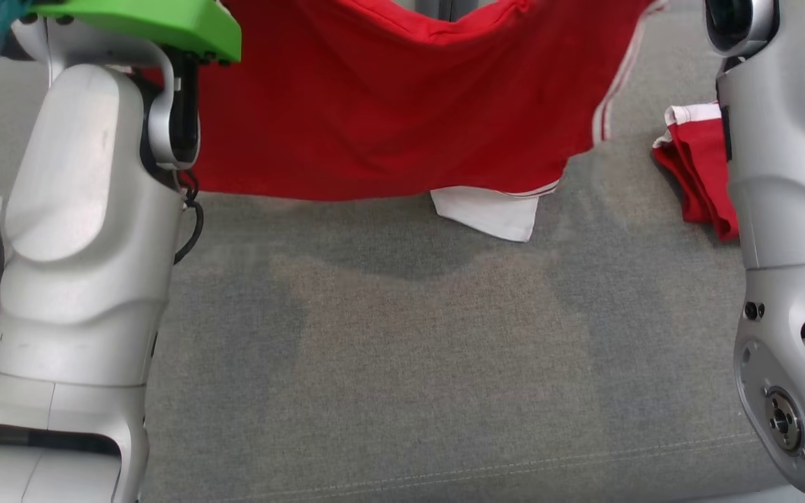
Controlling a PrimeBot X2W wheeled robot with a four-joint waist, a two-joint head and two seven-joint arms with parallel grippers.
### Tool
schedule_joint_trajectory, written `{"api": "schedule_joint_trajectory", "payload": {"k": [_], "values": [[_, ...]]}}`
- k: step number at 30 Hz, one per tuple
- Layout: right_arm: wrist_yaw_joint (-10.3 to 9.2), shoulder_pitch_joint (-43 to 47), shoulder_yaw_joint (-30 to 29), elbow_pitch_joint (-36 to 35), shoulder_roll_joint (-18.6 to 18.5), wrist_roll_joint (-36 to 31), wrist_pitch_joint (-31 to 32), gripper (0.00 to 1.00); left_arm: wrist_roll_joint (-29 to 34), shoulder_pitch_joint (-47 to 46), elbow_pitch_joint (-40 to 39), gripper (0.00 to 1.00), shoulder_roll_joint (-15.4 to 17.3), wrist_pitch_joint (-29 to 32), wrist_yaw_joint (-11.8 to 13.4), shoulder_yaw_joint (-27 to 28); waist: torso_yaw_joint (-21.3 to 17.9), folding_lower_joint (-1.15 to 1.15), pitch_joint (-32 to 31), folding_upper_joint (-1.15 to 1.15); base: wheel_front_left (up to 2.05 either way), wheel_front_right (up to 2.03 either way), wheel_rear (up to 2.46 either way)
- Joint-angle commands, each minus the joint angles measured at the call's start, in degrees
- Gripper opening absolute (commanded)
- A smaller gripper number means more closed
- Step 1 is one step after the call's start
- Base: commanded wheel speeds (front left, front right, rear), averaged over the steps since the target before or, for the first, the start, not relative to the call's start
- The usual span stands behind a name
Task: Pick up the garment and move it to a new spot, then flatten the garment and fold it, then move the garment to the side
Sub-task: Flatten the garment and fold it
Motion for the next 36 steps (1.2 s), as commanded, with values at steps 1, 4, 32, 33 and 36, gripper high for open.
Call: {"api": "schedule_joint_trajectory", "payload": {"k": [1, 4, 32, 33, 36], "values": [[-0.03, -1.4, 0.8, 1.4, -0.2, 2.4, 0.7, 0.00, 0.1, -1.7, 1.2, 0.00, 0.1, 0.5, -0.3, -0.4, -1.5, 0.00, 6.2, 0.00, 0.00, 0.00, 0.00], [-0.02, -3.4, 5.2, 5.8, -0.2, 2.0, -0.3, 0.00, -0.2, -3.8, 4.9, 0.00, 0.2, -0.5, -0.8, -0.2, -2.2, 0.00, 8.8, 0.00, 0.00, 0.00, 0.00], [-0.02, -18.4, -10.1, 4.0, -0.2, -0.4, -20.4, 0.00, 8.2, -7.2, -7.3, 0.00, -3.3, -4.0, -1.1, 11.2, -1.3, 0.00, 19.6, 0.00, 0.00, 0.00, 0.00], [-0.02, -17.4, -9.4, 3.4, -0.2, -0.4, -20.4, 0.00, 8.3, -7.0, -6.9, 0.00, -3.3, -4.0, -1.6, 10.9, -1.4, 0.00, 20.1, 0.00, 0.00, 0.00, 0.00], [-0.02, -13.7, -6.8, 2.8, -0.2, -1.8, -20.4, 0.00, 7.8, -5.0, -5.9, 0.00, -3.3, -4.0, -2.6, 10.0, -1.5, 0.00, 20.5, 0.00, 0.00, 0.00, 0.00]]}}
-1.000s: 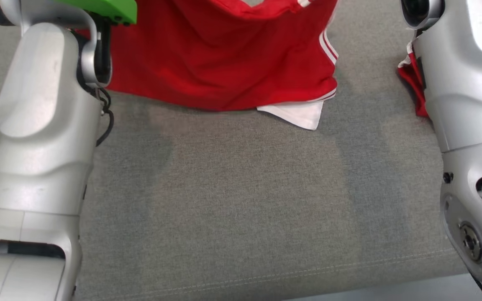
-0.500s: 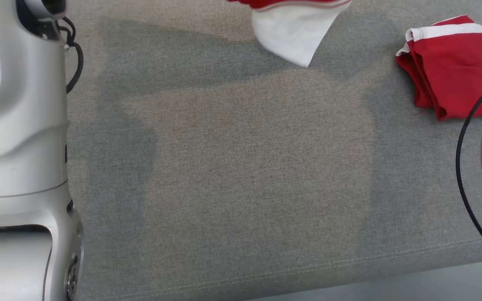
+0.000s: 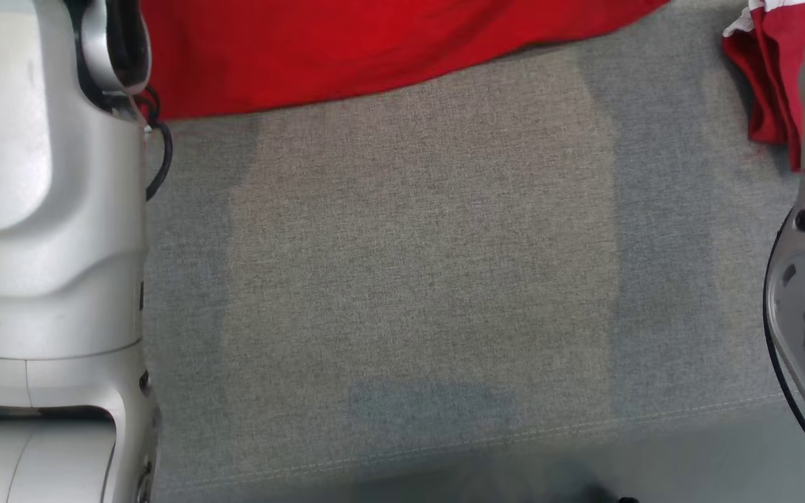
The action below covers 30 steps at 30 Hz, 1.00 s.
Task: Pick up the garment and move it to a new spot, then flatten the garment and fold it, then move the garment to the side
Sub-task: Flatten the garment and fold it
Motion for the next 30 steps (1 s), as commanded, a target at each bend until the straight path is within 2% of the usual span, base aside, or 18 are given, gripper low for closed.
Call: {"api": "schedule_joint_trajectory", "payload": {"k": [1, 5, 9, 16, 17, 21, 23, 26, 27, 30], "values": [[-0.01, 2.1, 1.2, -0.2, -0.6, -0.8, -0.1, 0.00, 0.0, 1.4, 0.1, 0.00, 0.1, 0.0, -0.4, -0.1, -0.1, -0.01, 1.8, 0.00, 0.00, 0.00, 0.00], [-0.02, 5.2, 3.2, 0.2, -2.9, 1.0, 0.0, 0.00, -2.0, 3.4, -1.2, 0.00, 0.1, 0.0, -0.6, 0.1, 0.6, -0.01, 0.9, 0.00, 0.00, 0.00, 0.00], [-0.02, 9.3, 5.6, -1.5, -5.4, 4.8, 3.5, 0.00, -2.7, 6.7, -3.3, 0.00, 0.2, 0.0, -0.7, -0.8, 2.0, -0.01, -0.7, 0.00, 0.00, 0.00, 0.00], [-0.01, 20.8, 8.0, -14.0, -9.9, 13.1, 14.3, 0.00, -3.6, 15.0, -7.6, 0.00, 0.2, 0.0, -0.2, -0.7, 4.1, -0.01, -4.5, 0.00, 0.00, 0.00, 0.00], [-0.01, 20.8, 8.0, -14.0, -9.9, 13.1, 14.3, 0.00, -3.6, 15.0, -7.6, 0.00, 0.2, 0.0, -0.2, -0.7, 4.1, -0.01, -4.5, 0.00, 0.00, 0.00, 0.00], [-0.01, 30.9, 5.3, -22.2, -10.9, 15.9, 23.7, 0.00, -4.3, 21.6, -6.7, 0.00, 0.1, 0.0, 0.3, -1.2, 5.3, -0.01, -8.5, 0.00, 0.00, 0.00, 0.00], [-0.01, 35.9, 3.6, -26.8, -10.3, 17.1, 29.4, 0.00, -4.1, 24.6, -5.4, 0.00, 0.1, 0.0, 0.4, -1.8, 5.8, -0.01, -10.2, 0.00, 0.00, 0.00, 0.00], [-0.01, 44.4, -0.1, -33.5, -9.3, 16.9, 38.1, 0.00, -4.0, 29.2, -2.9, 0.00, 0.3, 0.1, 0.6, -2.6, 6.1, -0.01, -13.1, 0.00, 0.00, 0.00, 0.00], [-0.01, 48.9, -3.1, -38.4, -8.5, 15.5, 43.6, 0.00, -4.0, 31.8, -2.3, 0.00, 0.5, 0.9, 0.9, -3.1, 6.2, -0.01, -14.4, 0.00, 0.00, 0.00, 0.00], [-0.01, 55.8, -6.4, -45.0, -6.4, 13.4, 51.4, 0.00, -3.4, 35.6, -2.3, 0.00, 1.0, 2.5, 1.3, -4.1, 6.4, -0.01, -16.4, 0.00, 0.00, 0.00, 0.00]]}}
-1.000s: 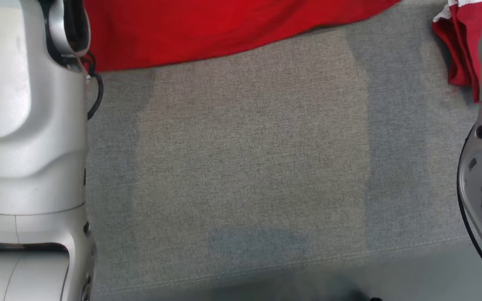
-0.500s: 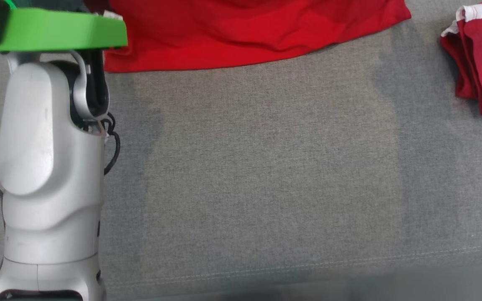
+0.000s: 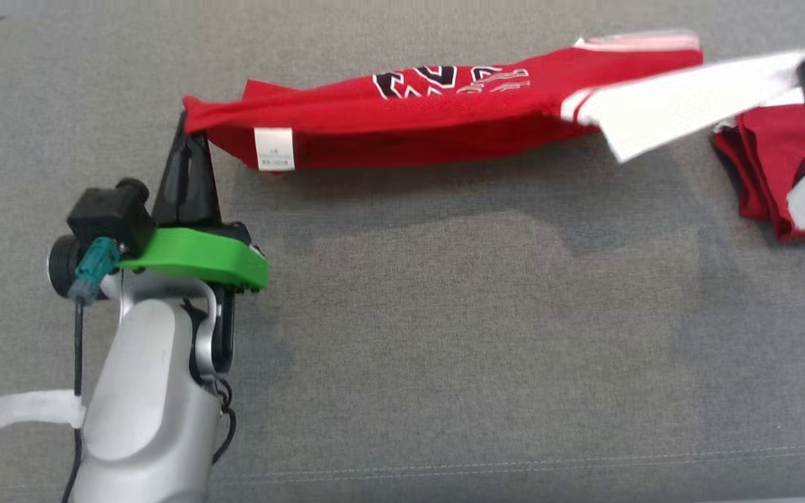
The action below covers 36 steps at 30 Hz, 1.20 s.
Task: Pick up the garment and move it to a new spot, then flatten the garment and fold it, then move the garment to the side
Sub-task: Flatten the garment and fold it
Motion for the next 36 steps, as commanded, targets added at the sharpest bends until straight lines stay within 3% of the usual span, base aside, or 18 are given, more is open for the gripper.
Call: {"api": "schedule_joint_trajectory", "payload": {"k": [1, 6, 14, 21, 29, 36], "values": [[-0.01, 2.3, -0.6, -1.8, 0.5, -0.6, 1.8, 0.00, 0.2, 1.7, -0.5, 0.00, 0.6, 0.4, 0.5, 0.0, 1.0, 0.00, -3.4, 0.00, 0.00, 0.00, 0.00], [-0.01, 11.5, -0.8, -10.1, 3.0, -1.9, 11.6, 0.00, 0.0, 7.9, -3.1, 0.00, 0.6, 3.3, 2.5, -0.6, 0.8, 0.00, -6.1, 0.00, 0.00, 0.00, 0.00], [-0.01, 23.4, 1.4, -13.1, 2.7, -3.2, 22.1, 0.00, 1.9, 18.4, -7.7, 0.00, 2.8, 10.4, 6.0, -2.2, 1.6, 0.00, -8.5, 0.00, 0.00, 0.00, 0.00], [-0.01, 30.2, 1.1, -11.2, 1.8, -5.6, 27.0, 0.00, 3.2, 23.8, -8.4, 0.00, 4.4, 18.9, 8.1, -4.1, 3.7, 0.00, -9.2, 0.00, 0.00, 0.00, 0.00], [0.00, 35.5, 0.6, -13.4, 0.7, -3.7, 33.3, 0.00, 2.2, 27.9, -11.8, 0.00, 7.0, 28.8, 7.8, -5.2, 5.0, 0.00, -10.2, 0.00, 0.00, 0.00, 0.00], [-0.01, 32.2, 0.7, -15.0, 2.2, -1.5, 29.3, 0.00, 3.7, 26.6, -13.5, 0.00, 8.6, 31.1, 7.5, -6.7, 4.6, 0.00, -10.1, 0.00, 0.00, 0.00, 0.00]]}}
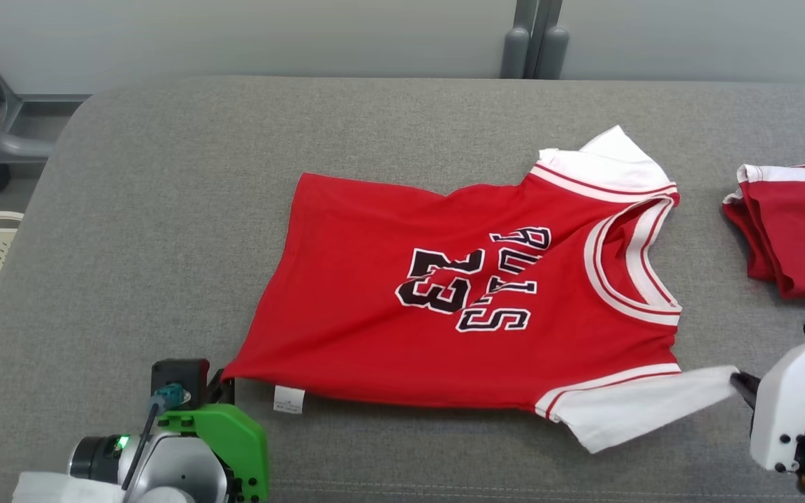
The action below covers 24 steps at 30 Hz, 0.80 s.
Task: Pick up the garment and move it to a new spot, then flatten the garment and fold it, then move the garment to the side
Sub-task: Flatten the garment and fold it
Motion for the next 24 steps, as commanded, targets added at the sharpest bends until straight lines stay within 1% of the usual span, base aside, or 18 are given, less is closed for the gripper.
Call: {"api": "schedule_joint_trajectory", "payload": {"k": [1, 4, 10, 16, 24], "values": [[0.00, -1.8, 0.0, 0.4, 0.5, 0.6, -1.4, 0.00, 0.6, -1.8, 0.4, 0.00, 0.6, -0.2, -0.3, -0.3, -0.2, 0.00, 0.2, 0.00, 0.00, 0.00, 0.00], [-0.01, -4.8, -0.2, 2.0, 1.8, 1.3, -4.7, 0.00, 1.6, -4.3, 2.5, 0.00, 0.7, -1.2, -1.2, -1.3, -0.4, 0.00, 0.3, 0.00, 0.00, 0.00, 0.00], [-0.01, -11.8, -1.6, 6.9, 3.7, 3.7, -11.2, 0.00, 2.3, -10.3, 8.8, 0.00, -0.3, -2.7, -2.9, -2.9, -1.0, 0.00, 0.7, 0.00, 0.00, 0.00, 0.00], [0.00, -17.8, -2.8, 13.5, 4.0, 7.2, -17.3, 0.00, 2.8, -14.9, 14.0, 0.00, -0.7, -2.8, -4.5, -4.3, -1.4, 0.00, 1.6, 0.00, 0.00, 0.00, 0.00], [0.00, -21.9, -0.7, 22.0, 4.0, 6.2, -21.4, 0.00, 3.6, -21.5, 19.9, 0.00, -0.4, -2.3, -6.8, -6.2, -1.6, 0.00, 3.2, 0.00, 0.00, 0.00, 0.00]]}}
